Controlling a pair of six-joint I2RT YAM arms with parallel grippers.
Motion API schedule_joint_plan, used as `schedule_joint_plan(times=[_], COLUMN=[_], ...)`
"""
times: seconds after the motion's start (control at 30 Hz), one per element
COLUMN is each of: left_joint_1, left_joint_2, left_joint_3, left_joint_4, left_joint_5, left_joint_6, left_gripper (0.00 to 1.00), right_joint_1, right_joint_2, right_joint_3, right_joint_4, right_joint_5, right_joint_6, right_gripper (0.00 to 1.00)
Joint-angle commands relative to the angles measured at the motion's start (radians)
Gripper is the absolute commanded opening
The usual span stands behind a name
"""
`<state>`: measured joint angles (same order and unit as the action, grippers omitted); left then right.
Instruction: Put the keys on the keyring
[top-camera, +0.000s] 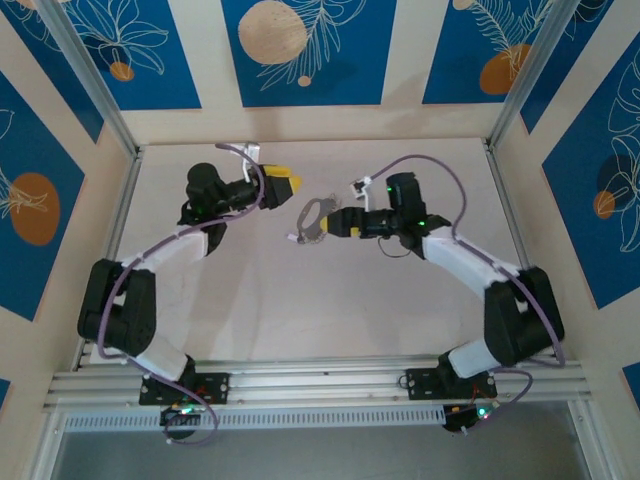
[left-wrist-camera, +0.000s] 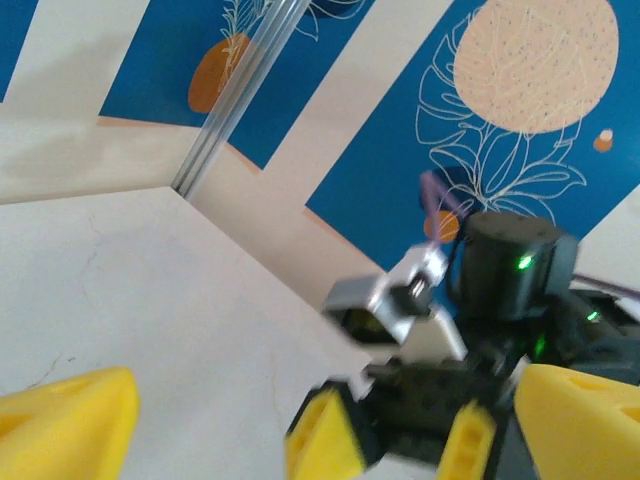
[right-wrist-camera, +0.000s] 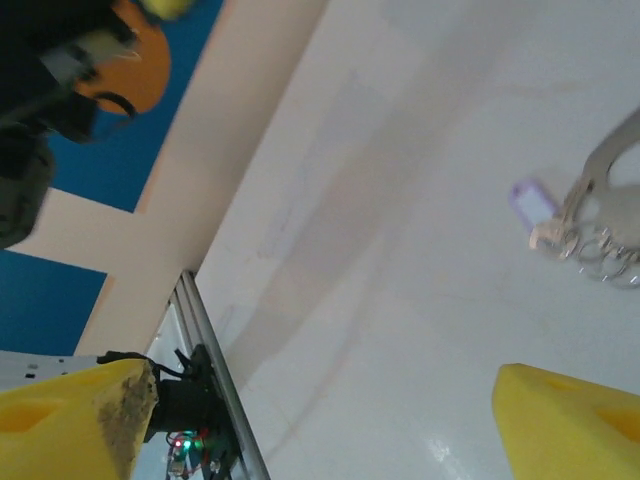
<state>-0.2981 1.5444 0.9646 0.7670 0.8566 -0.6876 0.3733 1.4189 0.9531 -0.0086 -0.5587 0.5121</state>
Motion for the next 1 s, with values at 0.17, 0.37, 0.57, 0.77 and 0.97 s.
schedule_joint_plan(times=[0.17,0.37,0.57,0.77,0.97], left_joint_1=[0.008,0.009,0.028,0.091,0.149], left_joint_2=[-0.169,-0.294,-0.405,-0.415,-0.329], left_joint_3=[-0.043,-0.139,-0.297,-0.514,-0.66], left_joint_4=[-0.247,-0.316,-0.308,-0.136,0.018], left_joint_5=[-0.219,-0.469,-0.749,-0.891,-0.967], left_joint_6=[0.2,0.496,0.726,0.792,0.781], left_gripper=[1.0,1.0,1.0,1.0,0.99], right_joint_1=[-0.22,-0.356,-0.47,-0.482,-0.478], right_joint_2=[-0.284,-0.315,-0.284,-0.235,-0.175], right_joint_3=[-0.001,-0.039,-0.19,-0.311,-0.4], right_joint_4=[-0.223,-0.158,0.035,0.206,0.373], right_joint_5=[0.273,0.545,0.608,0.73,0.828], right_joint_6=[-0.075,-0.092,-0.058,-0.167,-0.254], right_gripper=[0.99,0.99,0.99,0.99,0.99])
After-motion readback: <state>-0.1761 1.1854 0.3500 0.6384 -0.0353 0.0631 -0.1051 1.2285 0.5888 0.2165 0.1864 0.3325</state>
